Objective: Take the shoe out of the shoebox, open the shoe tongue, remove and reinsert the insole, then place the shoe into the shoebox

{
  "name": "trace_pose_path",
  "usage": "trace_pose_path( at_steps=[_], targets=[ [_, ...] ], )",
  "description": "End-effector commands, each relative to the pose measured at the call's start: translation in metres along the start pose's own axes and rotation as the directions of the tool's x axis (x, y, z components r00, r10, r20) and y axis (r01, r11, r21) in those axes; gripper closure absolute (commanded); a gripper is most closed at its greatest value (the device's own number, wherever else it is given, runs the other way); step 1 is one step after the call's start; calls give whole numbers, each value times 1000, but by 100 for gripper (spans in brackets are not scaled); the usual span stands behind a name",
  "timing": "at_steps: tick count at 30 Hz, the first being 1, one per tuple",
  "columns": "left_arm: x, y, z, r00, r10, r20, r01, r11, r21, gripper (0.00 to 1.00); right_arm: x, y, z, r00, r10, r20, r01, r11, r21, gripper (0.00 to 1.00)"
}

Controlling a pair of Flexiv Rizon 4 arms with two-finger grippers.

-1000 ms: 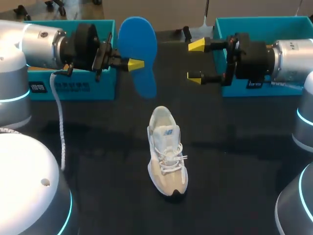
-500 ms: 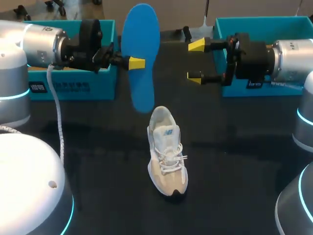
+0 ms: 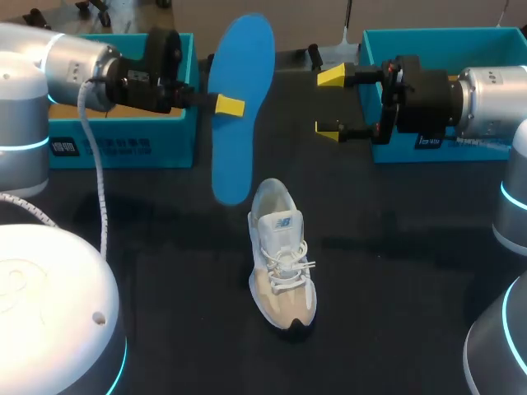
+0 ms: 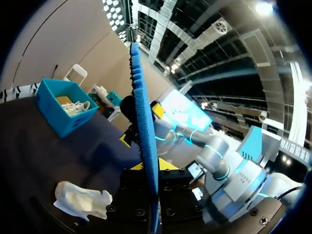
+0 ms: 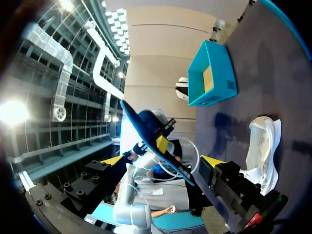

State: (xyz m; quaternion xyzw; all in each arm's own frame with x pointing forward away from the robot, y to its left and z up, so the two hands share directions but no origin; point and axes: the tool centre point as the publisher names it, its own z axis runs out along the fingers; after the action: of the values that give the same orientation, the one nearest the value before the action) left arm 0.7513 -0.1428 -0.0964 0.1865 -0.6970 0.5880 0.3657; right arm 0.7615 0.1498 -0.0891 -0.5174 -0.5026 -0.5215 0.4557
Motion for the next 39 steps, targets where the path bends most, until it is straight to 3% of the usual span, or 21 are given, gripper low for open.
trace_pose_path(
  at_steps=[1, 11, 14, 21, 30, 32, 39],
  targets=[
    [-7, -3, -2, 986, -155, -57, 154, 988, -28, 100, -1, 0, 3, 1000, 0, 0, 0, 1000, -2, 0],
    [-7, -3, -2, 986, -155, -57, 154, 988, -28, 100, -1, 0, 3, 1000, 0, 0, 0, 1000, -2, 0],
    [-10, -3, -6, 973, -223, -60, 224, 974, 22, 100, -1, 0, 3, 1000, 0, 0, 0, 1000, -2, 0],
    [-21, 1, -10, 949, -312, -47, 315, 947, 57, 100, -1, 0, 3, 1000, 0, 0, 0, 1000, -2, 0],
    [-45, 0, -18, 886, -457, -79, 462, 861, 213, 100, -1, 0, 3, 1000, 0, 0, 0, 1000, -2, 0],
    [-50, -1, -16, 862, -492, -123, 507, 833, 222, 100, -1, 0, 3, 1000, 0, 0, 0, 1000, -2, 0],
    [-50, 3, -8, 840, -532, -104, 542, 815, 205, 100, -1, 0, 3, 1000, 0, 0, 0, 1000, -2, 0]
  ],
)
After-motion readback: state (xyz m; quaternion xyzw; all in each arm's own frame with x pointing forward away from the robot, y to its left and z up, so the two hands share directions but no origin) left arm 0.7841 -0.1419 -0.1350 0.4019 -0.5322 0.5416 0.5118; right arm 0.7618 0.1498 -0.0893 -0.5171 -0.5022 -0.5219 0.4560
